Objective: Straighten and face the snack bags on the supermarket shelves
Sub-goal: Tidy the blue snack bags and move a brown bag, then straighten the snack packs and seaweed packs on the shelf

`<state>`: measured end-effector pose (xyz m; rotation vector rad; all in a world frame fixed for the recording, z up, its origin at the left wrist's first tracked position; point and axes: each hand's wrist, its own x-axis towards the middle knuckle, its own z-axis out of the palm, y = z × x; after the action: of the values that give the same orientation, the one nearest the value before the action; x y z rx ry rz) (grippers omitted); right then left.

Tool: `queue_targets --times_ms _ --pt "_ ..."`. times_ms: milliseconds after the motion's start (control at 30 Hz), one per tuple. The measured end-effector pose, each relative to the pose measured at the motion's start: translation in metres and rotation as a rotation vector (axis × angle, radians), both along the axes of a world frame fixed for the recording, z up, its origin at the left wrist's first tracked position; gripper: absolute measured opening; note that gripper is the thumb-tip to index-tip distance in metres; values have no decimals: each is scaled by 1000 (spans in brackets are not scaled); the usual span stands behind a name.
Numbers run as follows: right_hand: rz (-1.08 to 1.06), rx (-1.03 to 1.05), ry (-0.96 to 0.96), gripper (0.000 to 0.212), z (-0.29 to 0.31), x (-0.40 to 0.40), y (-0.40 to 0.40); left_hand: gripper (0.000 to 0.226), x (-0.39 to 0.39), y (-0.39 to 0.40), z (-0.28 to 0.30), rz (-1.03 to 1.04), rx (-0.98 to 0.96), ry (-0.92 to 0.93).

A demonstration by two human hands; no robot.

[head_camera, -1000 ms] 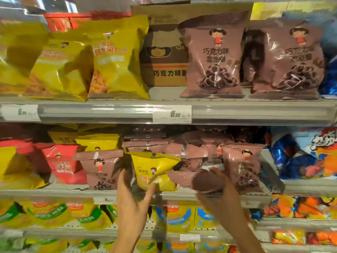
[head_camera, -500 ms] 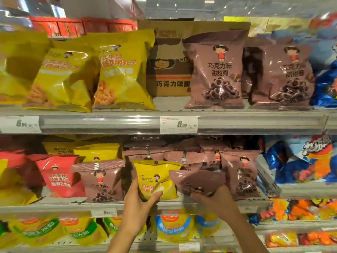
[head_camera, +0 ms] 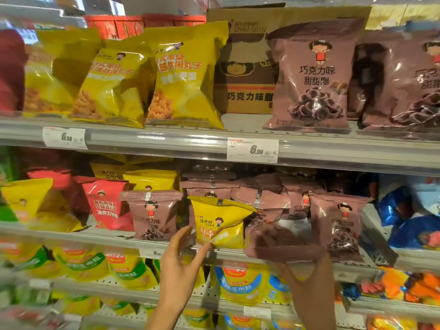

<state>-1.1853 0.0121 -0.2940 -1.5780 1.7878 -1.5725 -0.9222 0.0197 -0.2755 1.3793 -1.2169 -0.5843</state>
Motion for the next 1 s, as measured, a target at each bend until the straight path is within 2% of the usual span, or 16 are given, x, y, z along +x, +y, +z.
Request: queue_targets --times_ms 133,233,333,400,467,600,700,767,833,933,1000 --pt "-65 -94 -71 69 2 8 7 40 15 16 -6 68 -55 37" --pt "-166 42 -166 56 -5 26 13 27 34 18 -9 150 -94 38" --pt "-213 162 -112 36 -17 47 20 23 57 13 -9 196 -134 30" --pt "-196 103 -43 29 -18 73 24 23 78 7 -9 202 -151 -6" --pt "-206 26 -13 33 -19 104 24 25 100 2 -8 208 -168 -85" --pt "-138 17 8 66 -1 157 12 46 133 -13 -3 135 -123 -195" --pt "-61 121 3 95 16 171 -4 68 145 -19 -1 31 -58 -249" --pt "-2 209 -32 107 24 172 -16 75 148 -22 3 -18 -30 -245" --pt "24 261 -76 101 29 168 -28 83 148 -24 4 -34 -12 -212" --pt "58 233 -104 70 34 163 -43 96 146 -31 4 -32 14 -199" --pt "69 187 -109 61 33 159 -50 107 144 -38 6 -42 71 -195"
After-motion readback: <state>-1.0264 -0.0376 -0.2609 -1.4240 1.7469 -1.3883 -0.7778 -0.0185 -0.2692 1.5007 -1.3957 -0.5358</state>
